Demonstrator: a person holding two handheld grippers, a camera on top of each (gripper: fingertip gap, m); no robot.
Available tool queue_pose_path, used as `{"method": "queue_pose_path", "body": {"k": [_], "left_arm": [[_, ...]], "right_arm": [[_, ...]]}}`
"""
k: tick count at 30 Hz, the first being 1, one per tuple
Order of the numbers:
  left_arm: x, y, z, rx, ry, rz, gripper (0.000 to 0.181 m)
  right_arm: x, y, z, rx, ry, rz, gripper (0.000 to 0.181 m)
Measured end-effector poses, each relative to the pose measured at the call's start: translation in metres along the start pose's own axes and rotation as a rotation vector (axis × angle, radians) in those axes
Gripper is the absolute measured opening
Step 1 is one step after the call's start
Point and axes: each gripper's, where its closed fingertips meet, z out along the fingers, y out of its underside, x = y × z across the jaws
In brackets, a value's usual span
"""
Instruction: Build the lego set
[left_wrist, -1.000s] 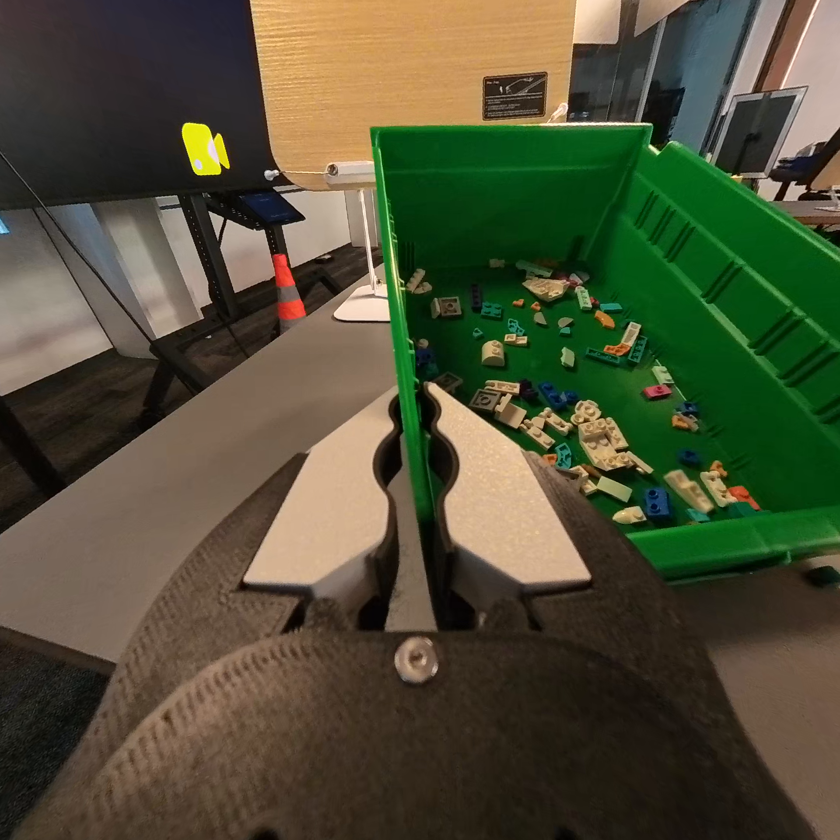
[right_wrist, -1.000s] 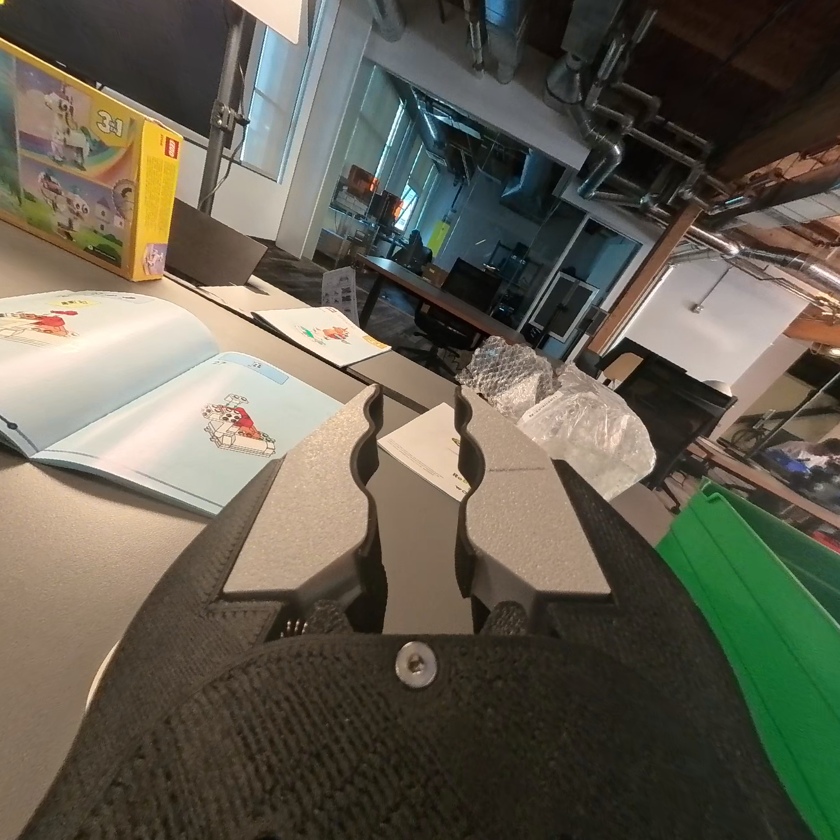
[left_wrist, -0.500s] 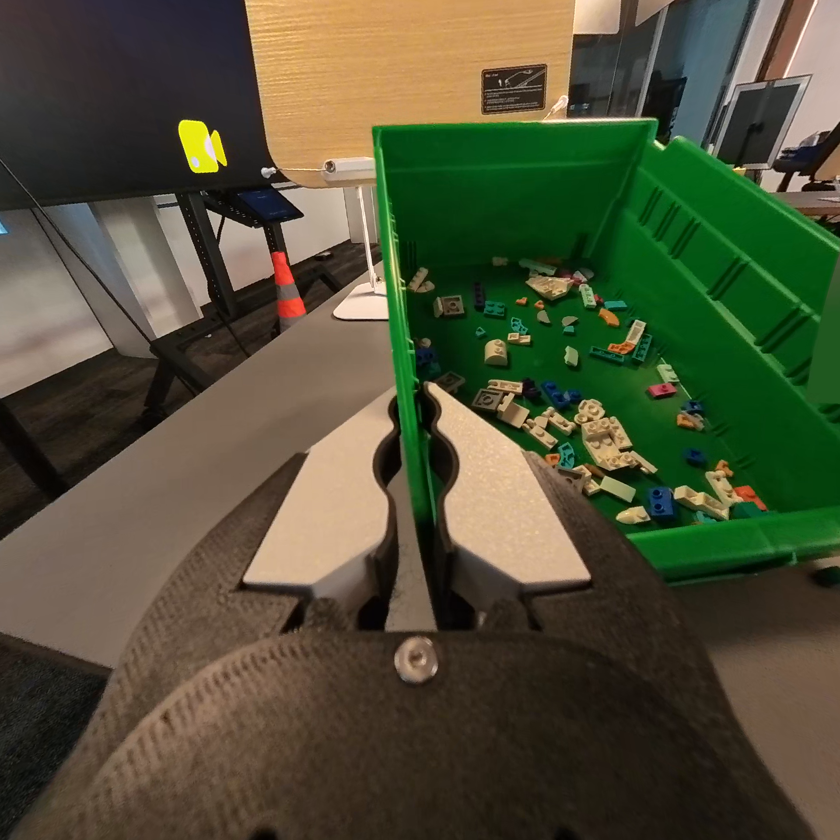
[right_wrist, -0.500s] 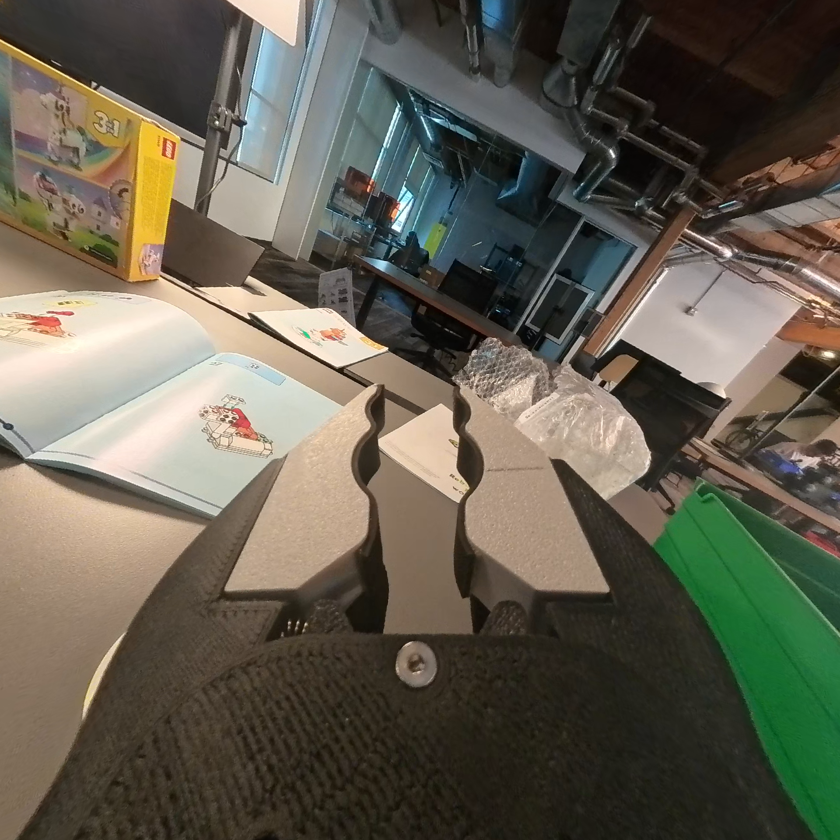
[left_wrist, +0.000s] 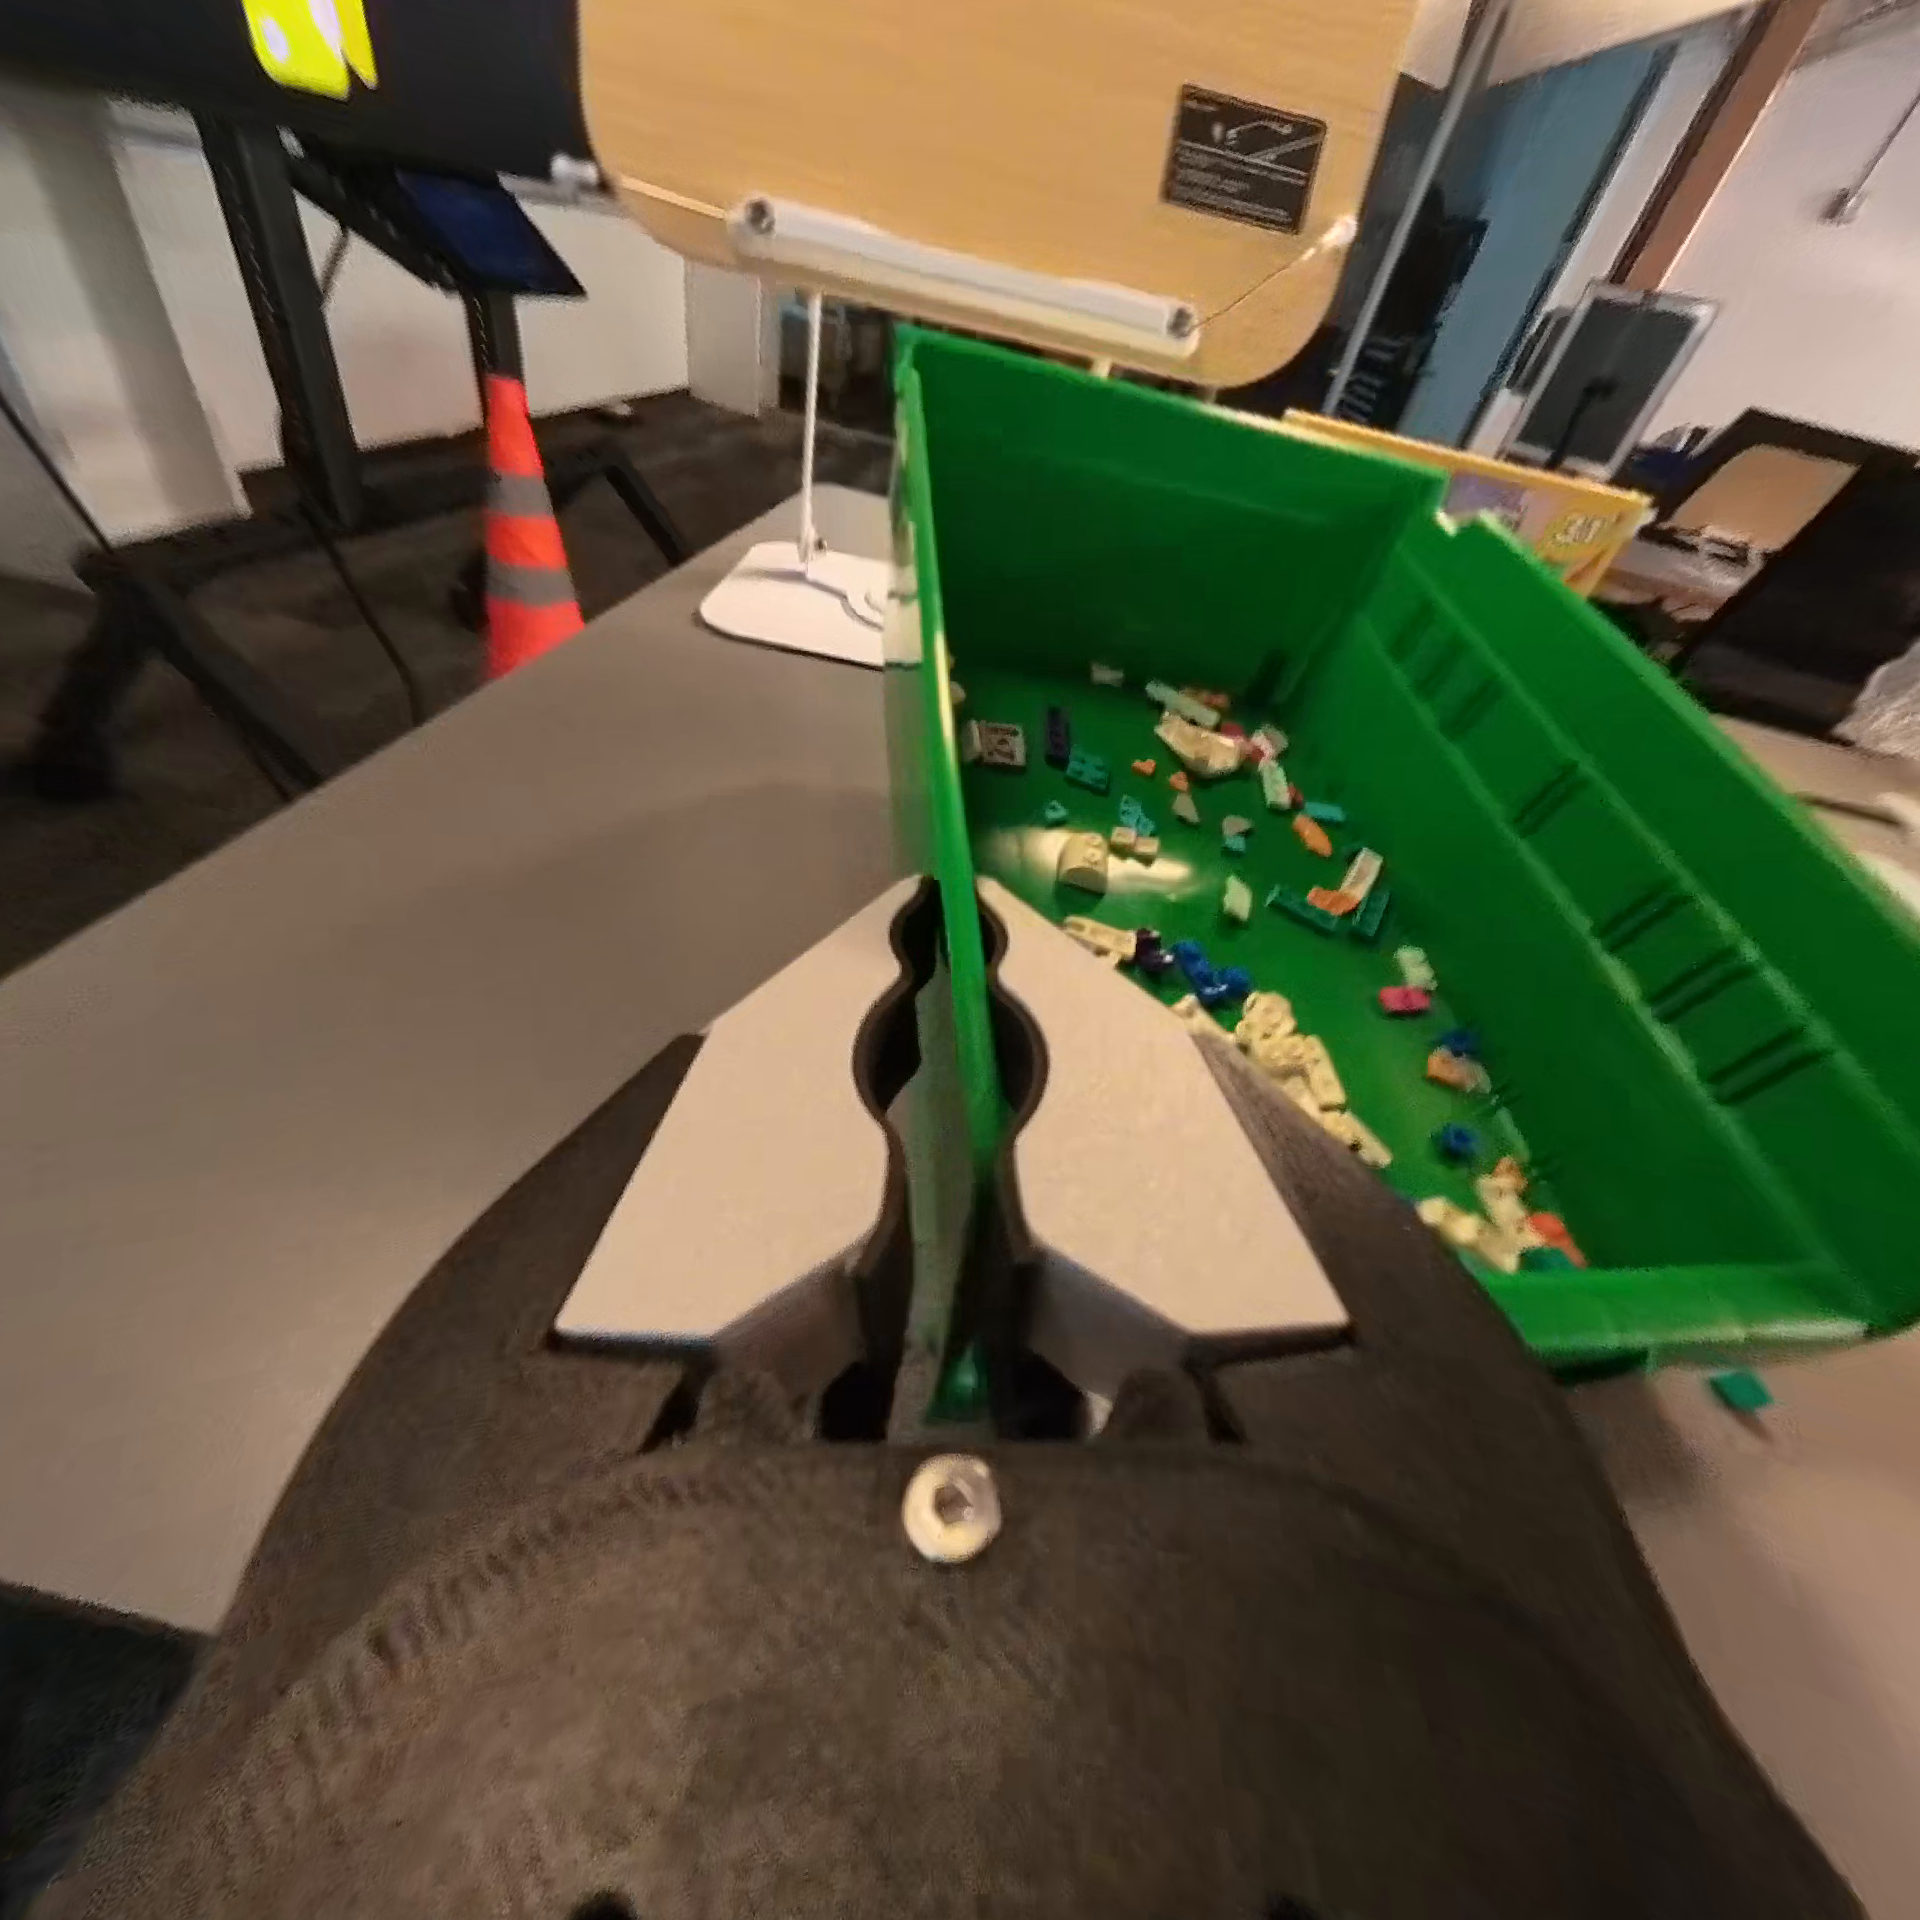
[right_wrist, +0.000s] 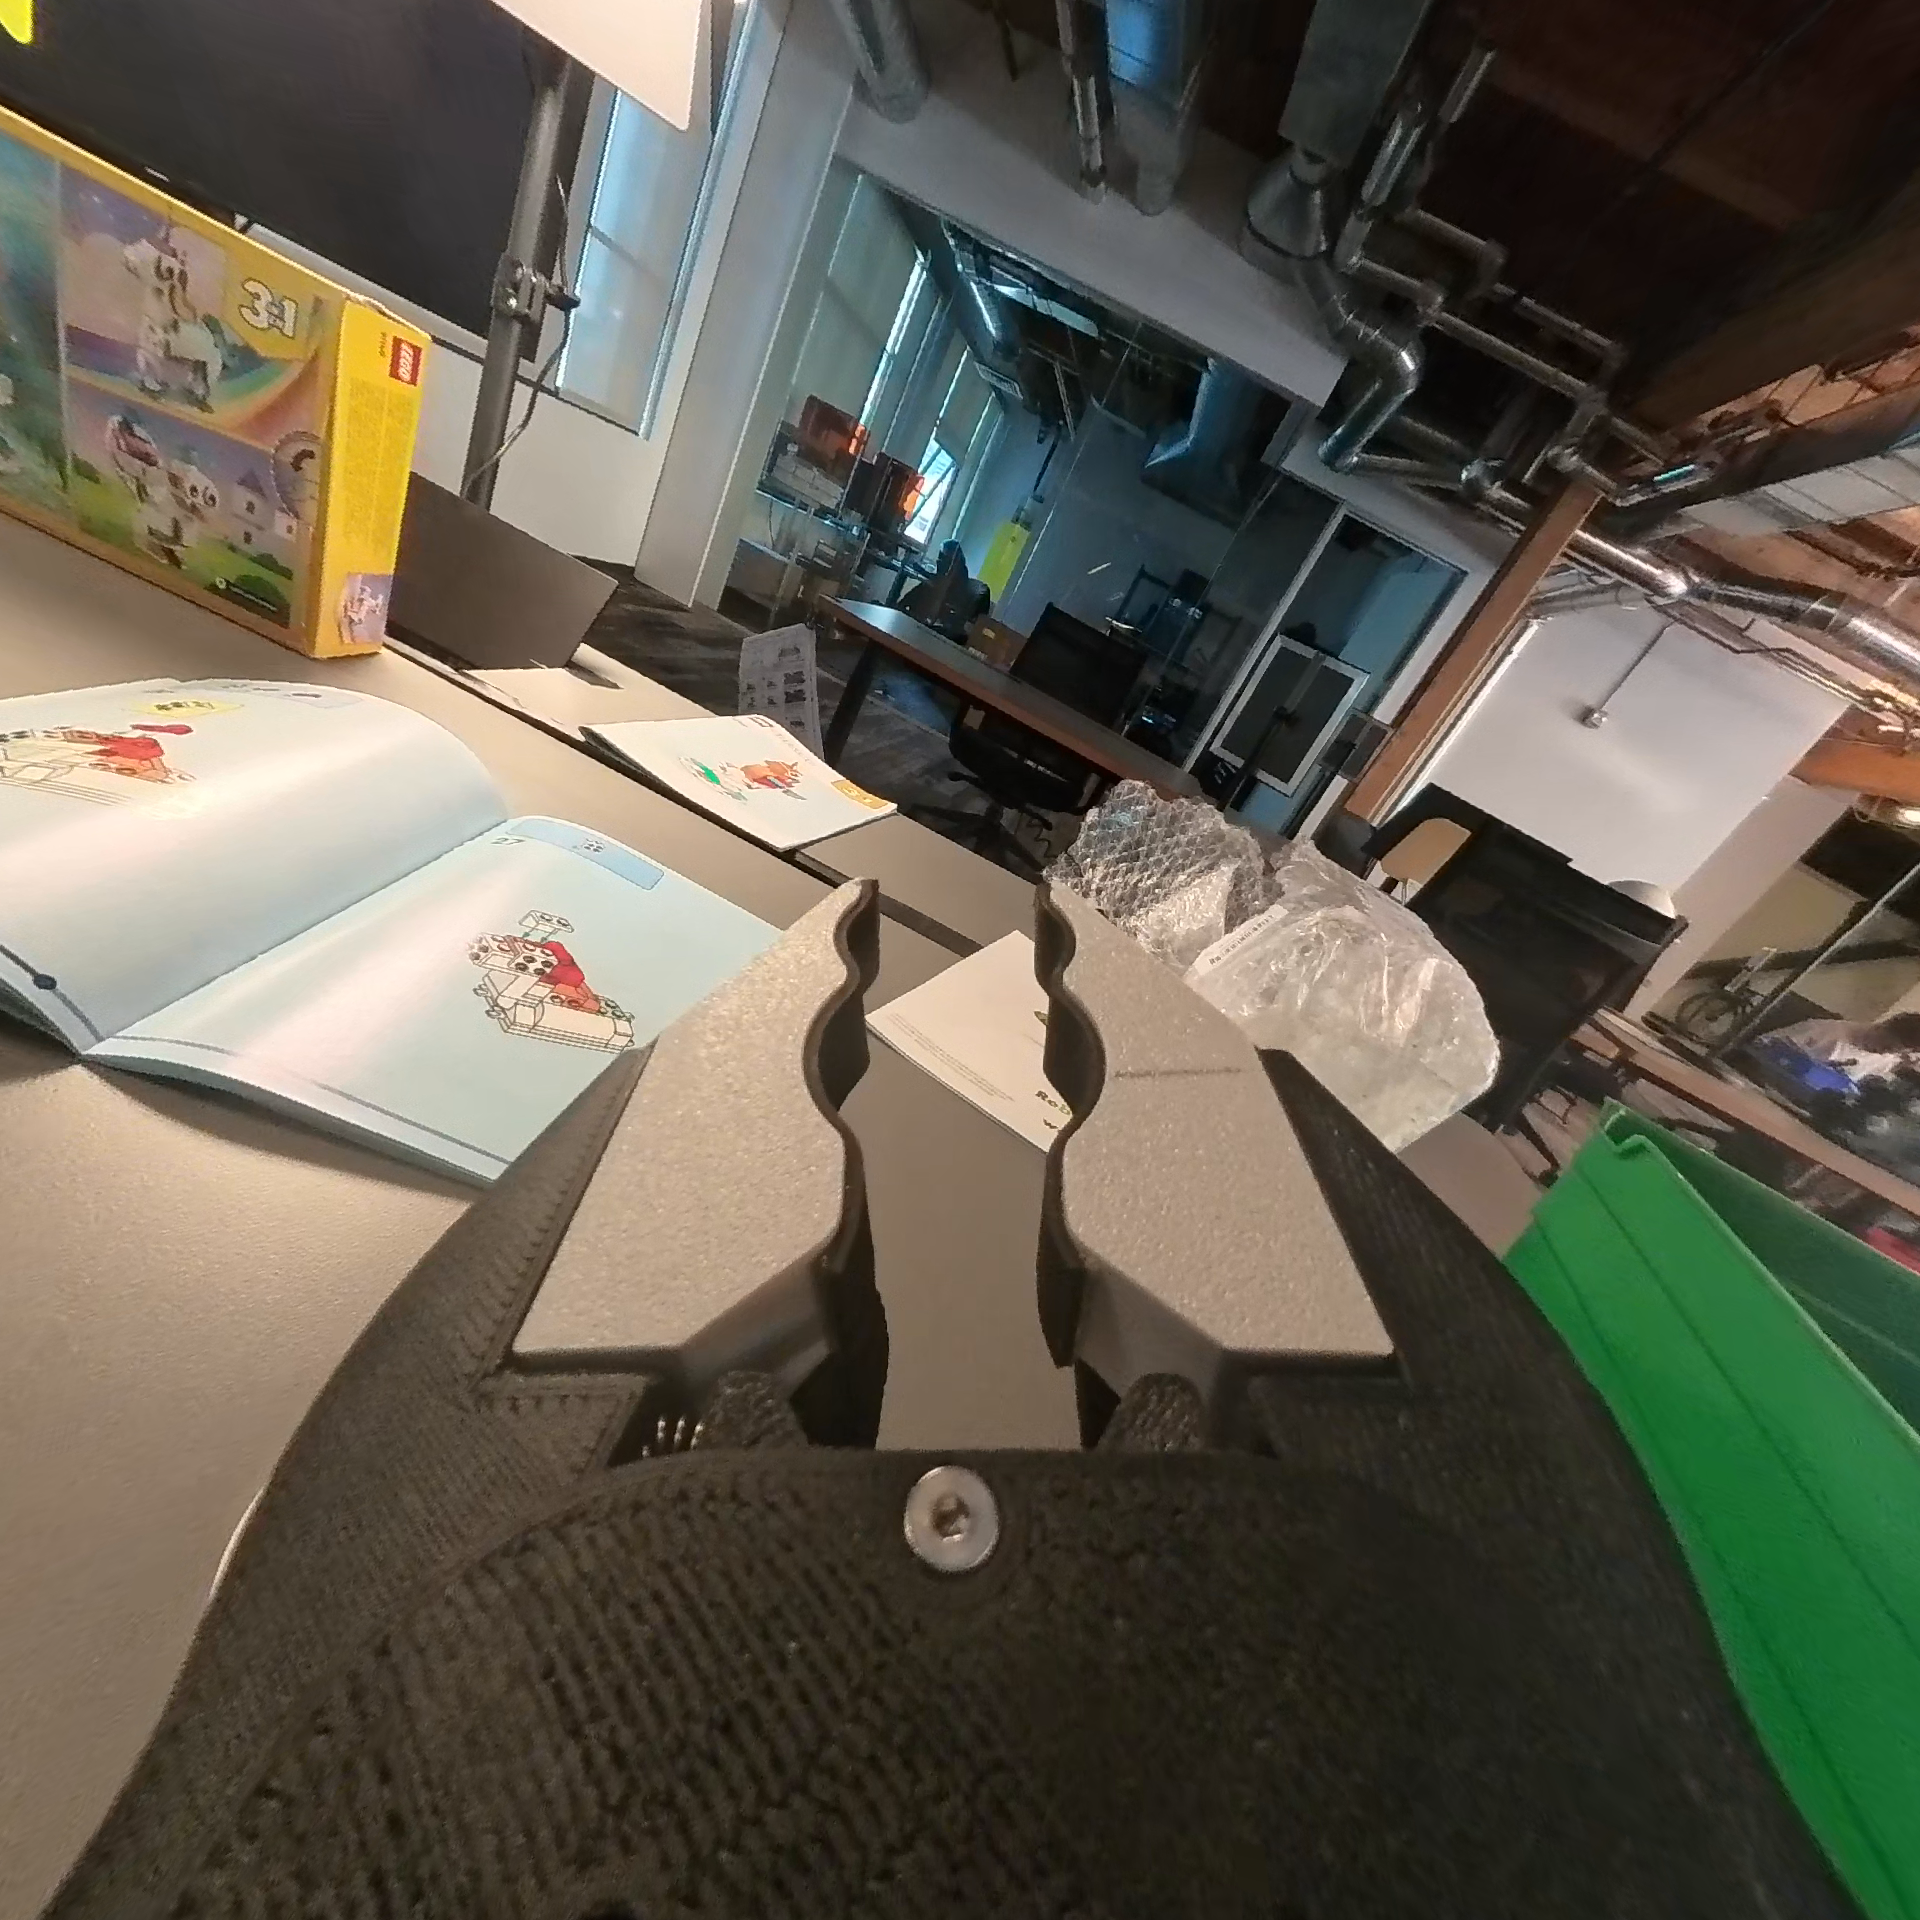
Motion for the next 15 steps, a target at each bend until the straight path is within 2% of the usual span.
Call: {"method": "queue_pose_path", "body": {"k": [4, 9, 15], "left_arm": [[-0.023, -0.009, 0.008, -0.053, 0.063, -0.136, 0.002], [-0.038, -0.022, 0.019, -0.123, 0.082, -0.098, 0.002], [-0.066, -0.032, 0.034, -0.22, 0.147, -0.245, 0.002]], "right_arm": [[-0.001, -0.002, 0.0, 0.005, -0.005, 0.005, 0.028], [-0.005, -0.006, 0.0, 0.021, -0.026, 0.009, 0.028], [-0.013, -0.01, 0.0, 0.043, -0.067, 0.012, 0.027]]}}
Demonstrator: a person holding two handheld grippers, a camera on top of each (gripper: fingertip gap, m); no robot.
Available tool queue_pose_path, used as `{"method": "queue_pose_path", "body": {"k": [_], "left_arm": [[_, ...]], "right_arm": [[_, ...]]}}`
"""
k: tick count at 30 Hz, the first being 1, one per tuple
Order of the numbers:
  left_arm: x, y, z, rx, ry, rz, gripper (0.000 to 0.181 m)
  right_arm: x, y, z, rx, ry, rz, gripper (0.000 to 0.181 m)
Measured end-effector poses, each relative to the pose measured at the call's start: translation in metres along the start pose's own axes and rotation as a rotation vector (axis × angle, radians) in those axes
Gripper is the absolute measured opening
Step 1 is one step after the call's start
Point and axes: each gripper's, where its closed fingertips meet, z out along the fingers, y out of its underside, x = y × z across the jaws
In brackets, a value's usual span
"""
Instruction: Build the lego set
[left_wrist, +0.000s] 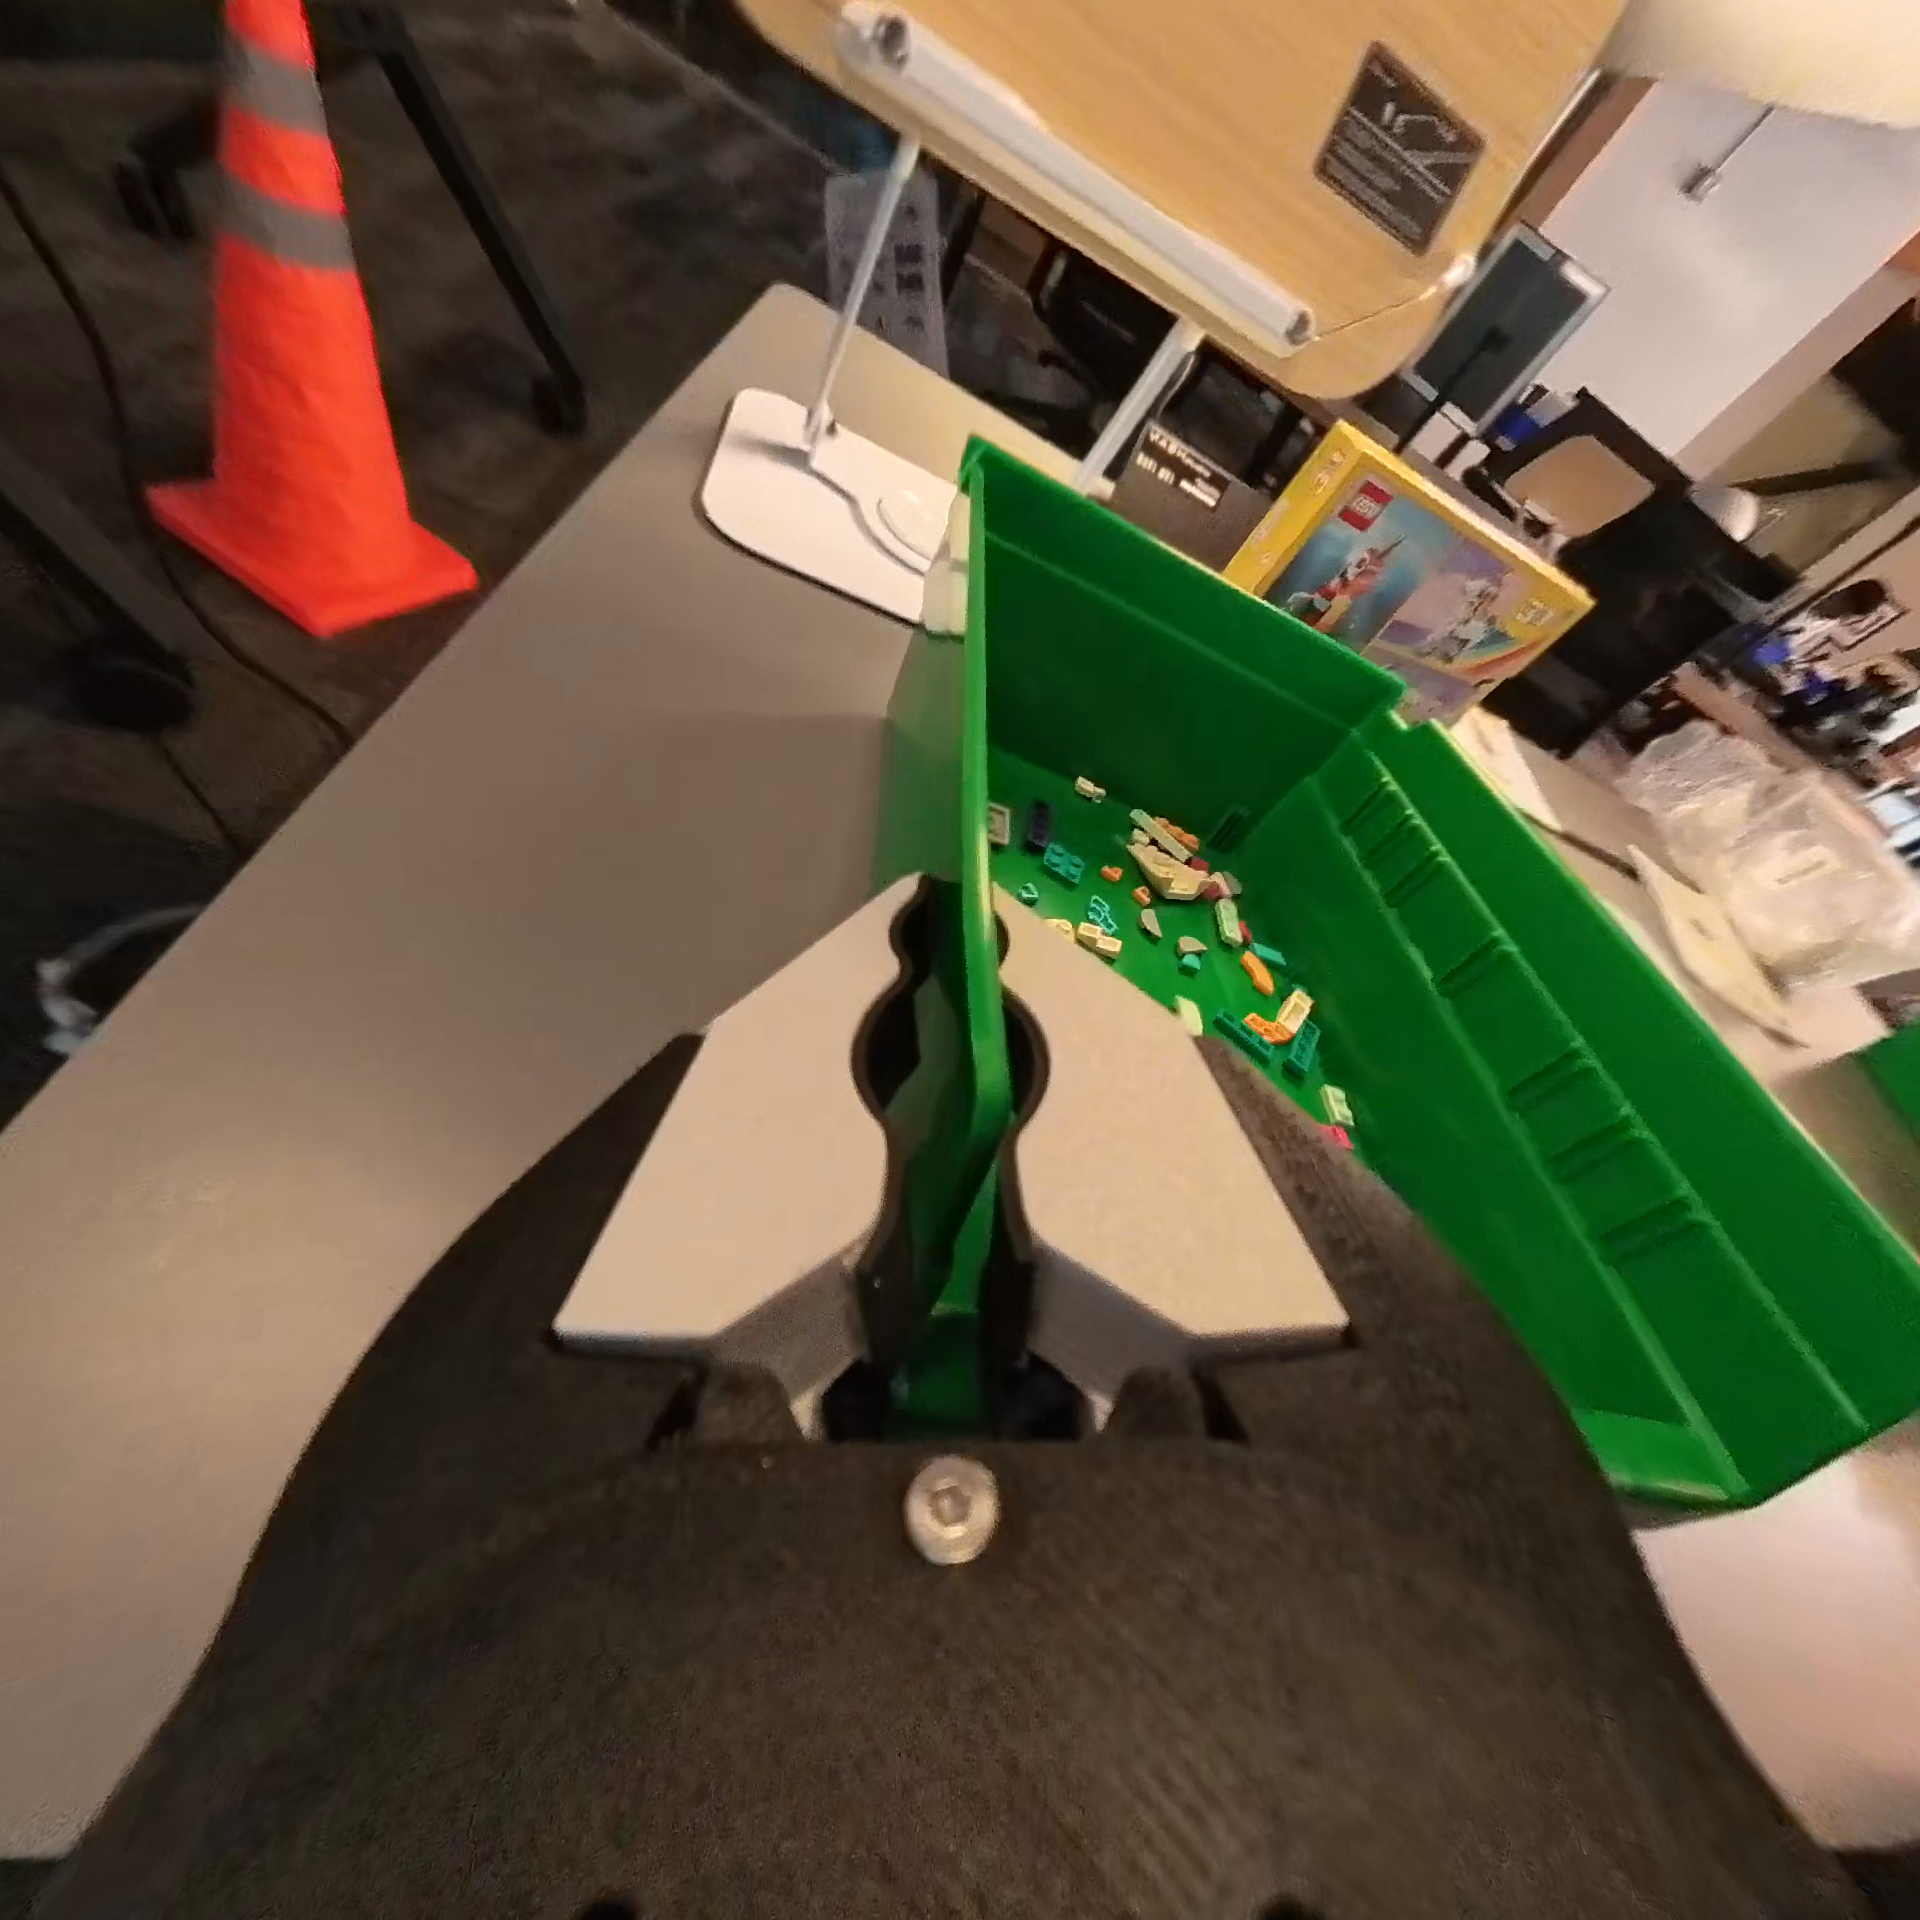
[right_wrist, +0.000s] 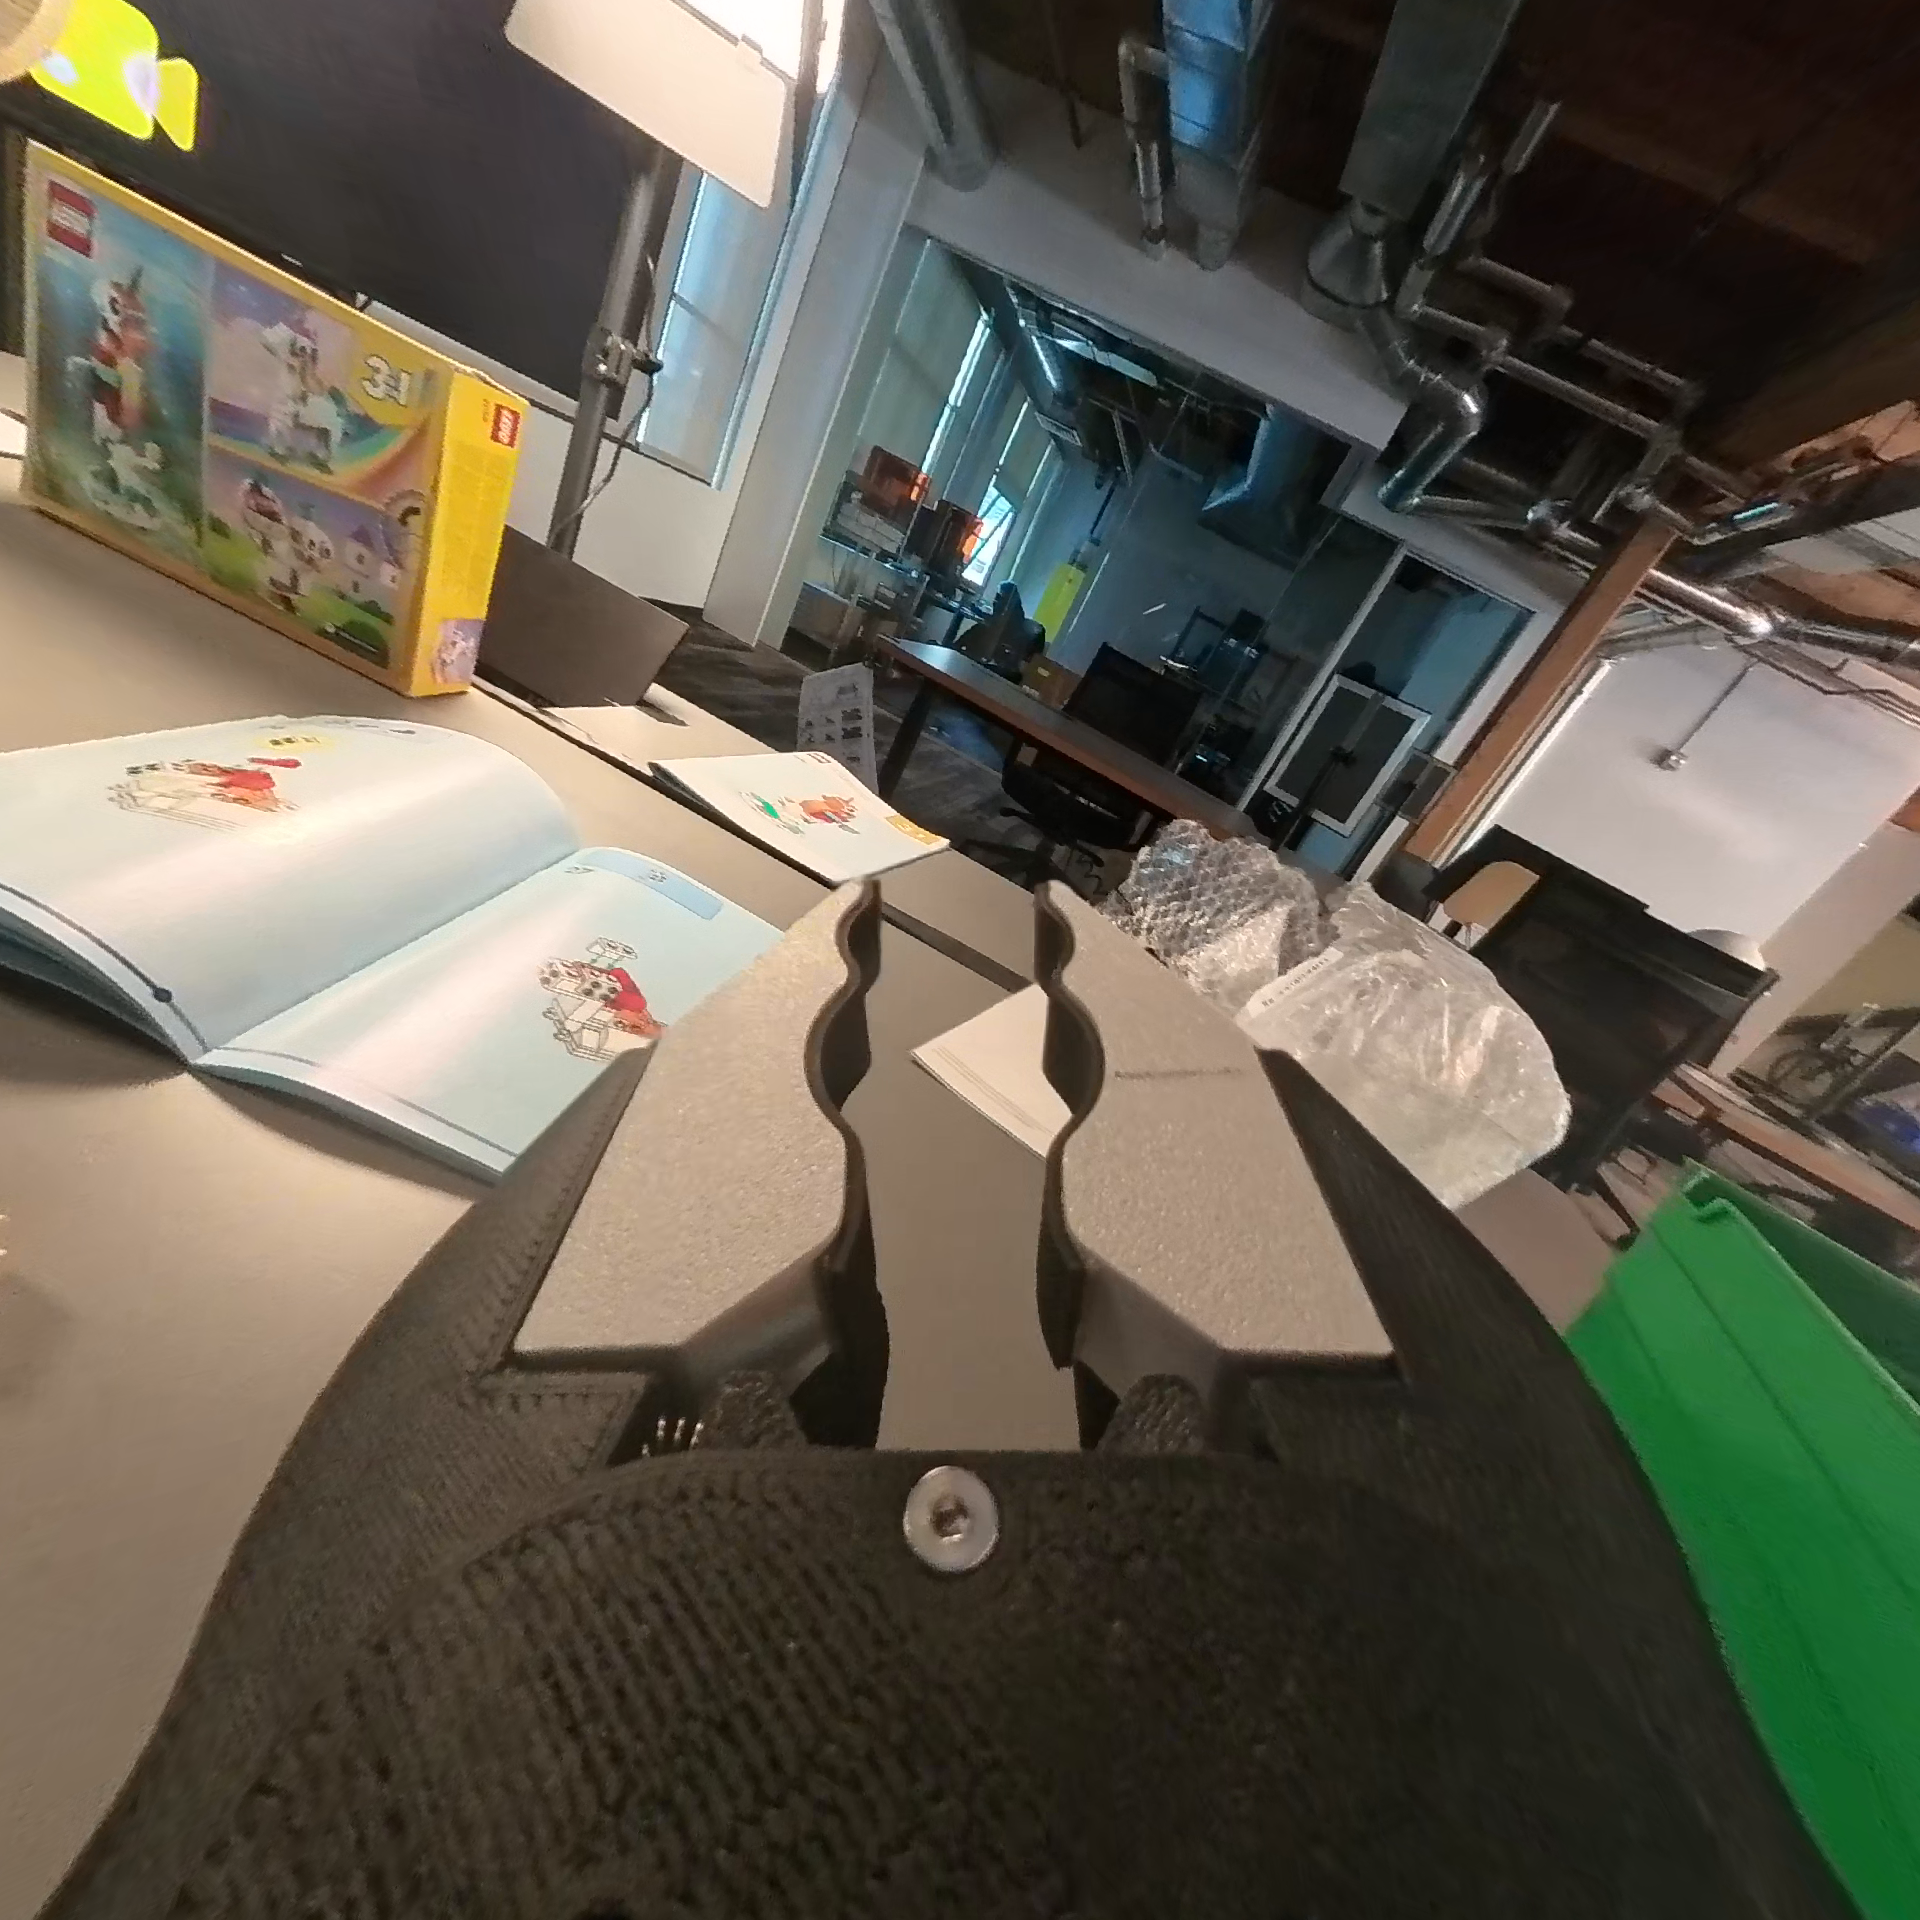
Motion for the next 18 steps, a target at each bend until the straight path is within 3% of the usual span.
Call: {"method": "queue_pose_path", "body": {"k": [8, 18], "left_arm": [[-0.01, -0.032, -0.005, -0.043, 0.141, -0.228, 0.002], [0.062, -0.095, -0.019, -0.081, 0.403, -0.274, 0.002]], "right_arm": [[-0.008, -0.007, 0.001, 0.034, -0.05, 0.004, 0.027], [-0.009, -0.009, 0.001, 0.052, -0.079, 0.033, 0.027]]}}
